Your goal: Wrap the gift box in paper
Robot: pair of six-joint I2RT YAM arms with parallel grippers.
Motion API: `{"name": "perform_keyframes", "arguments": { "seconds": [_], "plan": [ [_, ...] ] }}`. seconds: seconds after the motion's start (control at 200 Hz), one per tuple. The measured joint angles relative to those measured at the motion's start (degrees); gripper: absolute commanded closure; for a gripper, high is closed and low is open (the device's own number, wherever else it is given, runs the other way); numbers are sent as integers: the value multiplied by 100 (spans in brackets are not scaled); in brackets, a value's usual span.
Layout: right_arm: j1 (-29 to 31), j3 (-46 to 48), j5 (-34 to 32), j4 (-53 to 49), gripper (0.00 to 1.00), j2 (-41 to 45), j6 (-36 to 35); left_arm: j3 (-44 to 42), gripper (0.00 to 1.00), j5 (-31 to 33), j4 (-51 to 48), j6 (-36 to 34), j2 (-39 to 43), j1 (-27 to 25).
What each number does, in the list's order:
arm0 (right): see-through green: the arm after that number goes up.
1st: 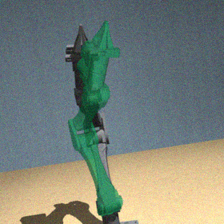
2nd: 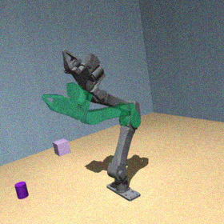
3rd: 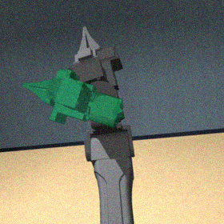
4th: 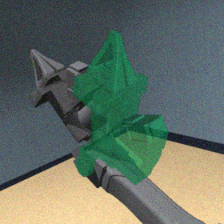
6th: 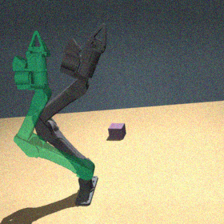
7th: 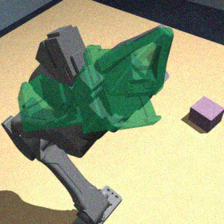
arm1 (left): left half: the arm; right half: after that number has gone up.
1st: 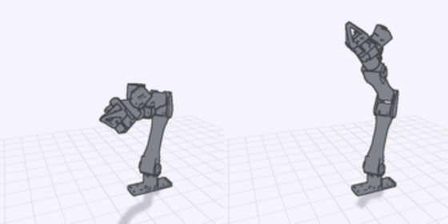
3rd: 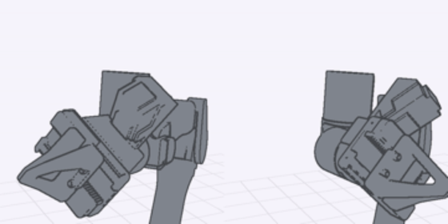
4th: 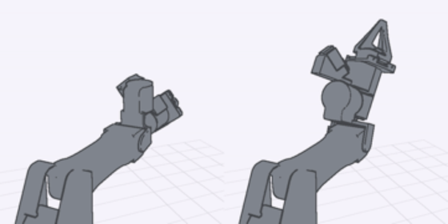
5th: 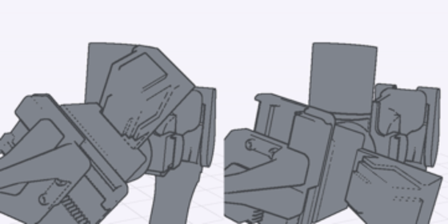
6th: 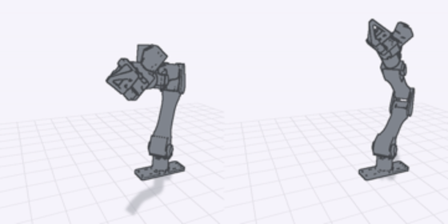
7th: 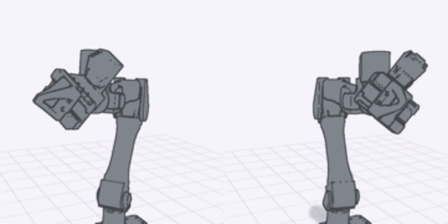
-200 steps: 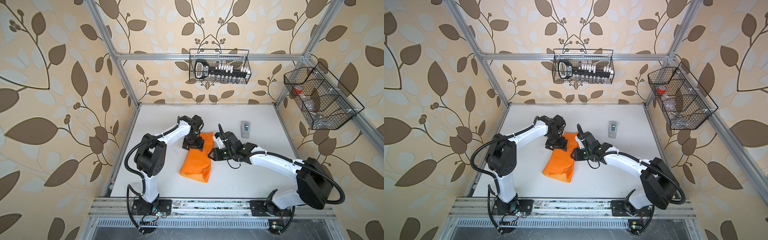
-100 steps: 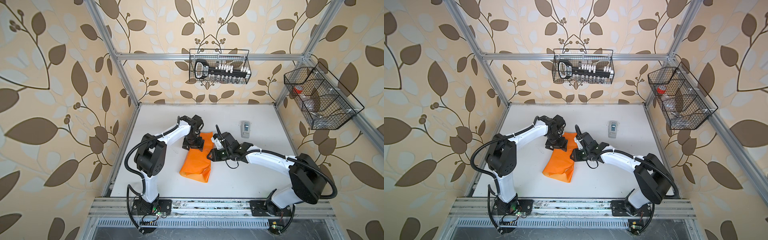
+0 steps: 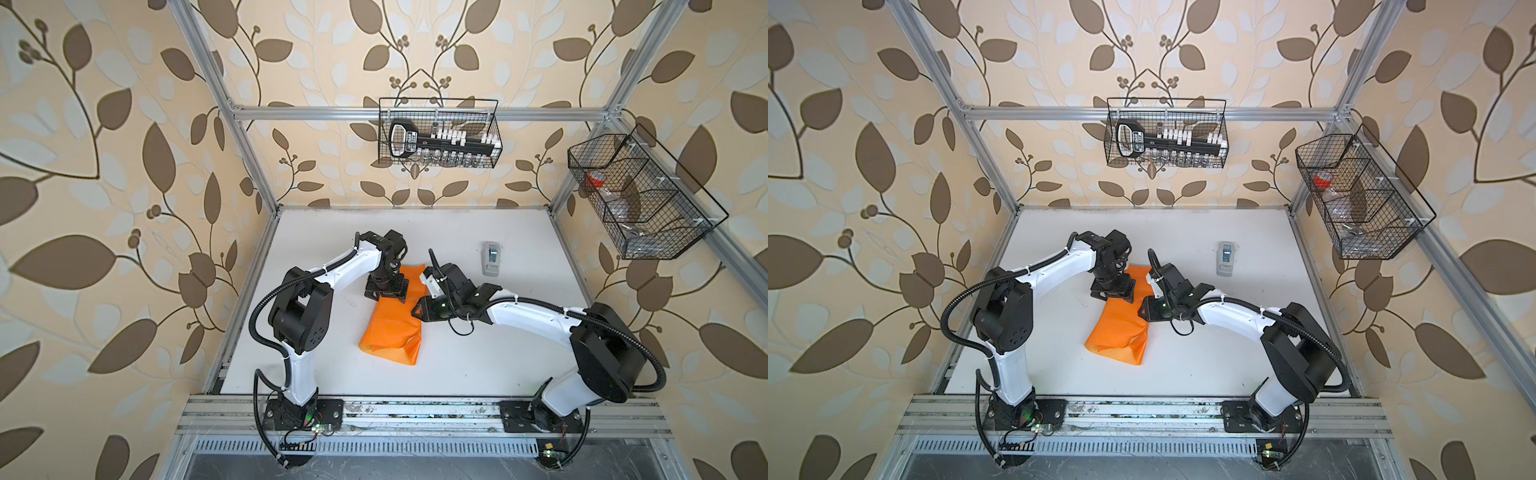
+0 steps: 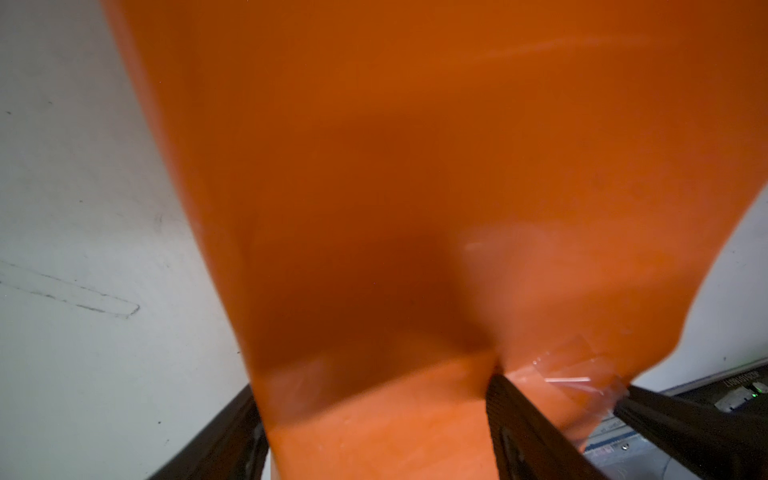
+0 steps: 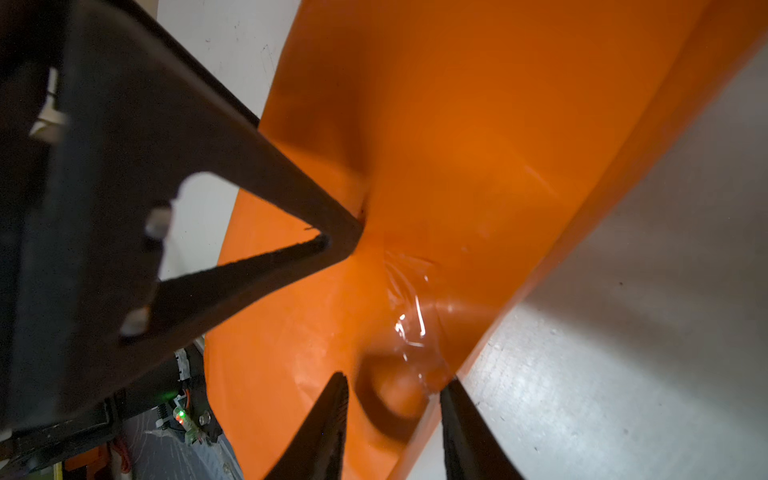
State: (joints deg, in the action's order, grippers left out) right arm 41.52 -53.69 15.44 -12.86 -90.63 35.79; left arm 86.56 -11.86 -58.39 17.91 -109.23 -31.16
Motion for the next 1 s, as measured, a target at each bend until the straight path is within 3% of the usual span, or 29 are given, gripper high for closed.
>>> {"name": "perform_keyframes", "arguments": {
  "seconds": [0.705, 1.0],
  "plan": [
    [-24, -61, 68, 11, 64, -170, 175, -2, 21, 7, 0, 0, 0, 0],
    [-37, -24, 59, 61, 55, -96, 173, -2, 21, 7, 2, 0, 4, -2]
  ]
}}
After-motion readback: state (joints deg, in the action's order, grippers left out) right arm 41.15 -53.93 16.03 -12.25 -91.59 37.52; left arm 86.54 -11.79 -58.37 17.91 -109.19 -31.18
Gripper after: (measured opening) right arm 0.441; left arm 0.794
